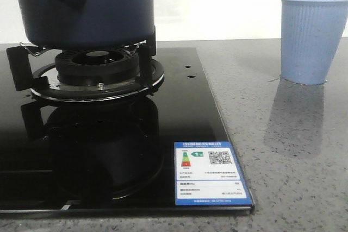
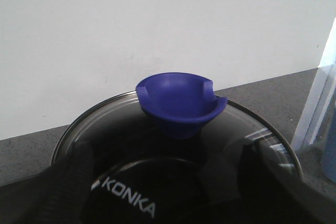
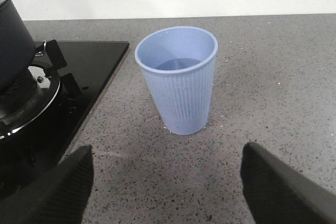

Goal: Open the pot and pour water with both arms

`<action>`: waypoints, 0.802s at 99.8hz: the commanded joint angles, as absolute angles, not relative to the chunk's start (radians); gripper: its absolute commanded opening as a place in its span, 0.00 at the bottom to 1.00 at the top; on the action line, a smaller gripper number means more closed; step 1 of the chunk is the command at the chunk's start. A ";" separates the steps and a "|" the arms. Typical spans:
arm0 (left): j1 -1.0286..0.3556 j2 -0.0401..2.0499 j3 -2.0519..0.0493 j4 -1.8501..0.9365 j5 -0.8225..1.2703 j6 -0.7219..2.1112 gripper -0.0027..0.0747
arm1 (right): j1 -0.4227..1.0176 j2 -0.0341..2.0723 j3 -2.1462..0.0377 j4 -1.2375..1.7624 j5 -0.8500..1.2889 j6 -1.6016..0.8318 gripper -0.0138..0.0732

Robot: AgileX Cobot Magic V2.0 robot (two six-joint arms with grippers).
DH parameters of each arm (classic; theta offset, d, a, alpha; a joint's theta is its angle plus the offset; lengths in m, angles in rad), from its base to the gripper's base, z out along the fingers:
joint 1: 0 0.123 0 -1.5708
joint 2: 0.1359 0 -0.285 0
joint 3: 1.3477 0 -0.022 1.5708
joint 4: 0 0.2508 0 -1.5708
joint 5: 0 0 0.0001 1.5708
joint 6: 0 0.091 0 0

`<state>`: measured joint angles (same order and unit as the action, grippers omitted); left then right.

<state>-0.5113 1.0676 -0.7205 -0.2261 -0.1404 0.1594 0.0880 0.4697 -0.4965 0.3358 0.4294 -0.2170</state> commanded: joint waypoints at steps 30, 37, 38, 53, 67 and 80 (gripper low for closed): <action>-0.520 1.197 -0.870 -0.203 -0.246 0.162 0.71 | 0.089 0.481 -0.531 0.345 0.362 -0.227 0.76; -0.520 1.219 -0.883 -0.203 -0.253 0.162 0.71 | 0.089 0.481 -0.531 0.345 0.362 -0.227 0.76; -0.520 1.221 -0.887 -0.203 -0.253 0.162 0.71 | 0.089 0.481 -0.531 0.345 0.362 -0.227 0.76; -0.520 1.268 -0.911 -0.203 -0.255 0.162 0.71 | 0.089 0.481 -0.531 0.345 0.362 -0.227 0.76; -0.520 1.303 -0.946 -0.203 -0.262 0.162 0.71 | 0.089 0.482 -0.531 0.345 0.362 -0.227 0.76; -0.520 1.330 -0.962 -0.203 -0.275 0.162 0.71 | 0.089 0.484 -0.531 0.345 0.362 -0.227 0.76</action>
